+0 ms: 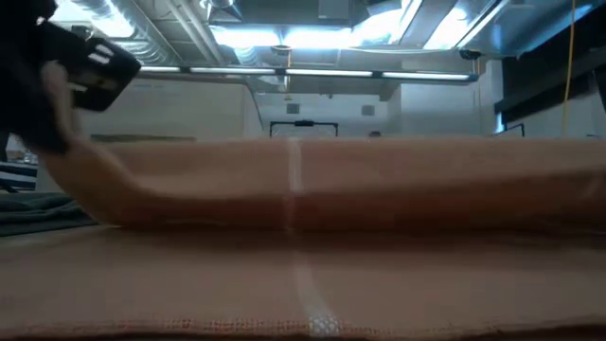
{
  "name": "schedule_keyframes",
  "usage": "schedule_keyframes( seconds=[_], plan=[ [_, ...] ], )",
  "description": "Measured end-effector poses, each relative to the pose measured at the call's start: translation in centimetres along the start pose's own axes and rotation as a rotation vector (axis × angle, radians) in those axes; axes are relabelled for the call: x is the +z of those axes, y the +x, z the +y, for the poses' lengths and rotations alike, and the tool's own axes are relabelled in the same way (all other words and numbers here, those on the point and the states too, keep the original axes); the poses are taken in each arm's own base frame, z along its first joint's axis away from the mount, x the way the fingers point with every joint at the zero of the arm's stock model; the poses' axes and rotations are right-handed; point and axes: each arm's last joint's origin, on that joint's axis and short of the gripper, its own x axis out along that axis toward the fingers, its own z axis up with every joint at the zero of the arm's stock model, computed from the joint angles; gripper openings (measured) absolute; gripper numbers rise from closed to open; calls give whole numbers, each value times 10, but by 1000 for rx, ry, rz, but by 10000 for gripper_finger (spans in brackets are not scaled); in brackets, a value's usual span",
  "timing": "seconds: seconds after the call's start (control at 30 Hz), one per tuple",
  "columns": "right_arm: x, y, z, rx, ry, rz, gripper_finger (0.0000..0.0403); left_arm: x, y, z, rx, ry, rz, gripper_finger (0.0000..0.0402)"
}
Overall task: Fold towel
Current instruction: Fold the light orange towel
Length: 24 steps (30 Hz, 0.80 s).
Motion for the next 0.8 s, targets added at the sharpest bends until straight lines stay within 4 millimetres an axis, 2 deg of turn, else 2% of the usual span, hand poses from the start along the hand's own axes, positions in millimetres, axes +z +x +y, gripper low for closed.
schedule_keyframes(
  seconds=[0.2,0.4,0.6,0.8],
  plan=[
    [-2,9,4,15,-8,85,12,4,-2,-7,-122,-47,-17,0],
    [0,10,8,47,-3,74,20,3,-1,-9,-172,-81,-1,0],
    [-1,11,9,53,-4,93,49,2,1,-9,-174,-95,12,4],
    [-1,11,9,54,-34,90,107,2,1,-10,-184,-153,17,59]
  ],
)
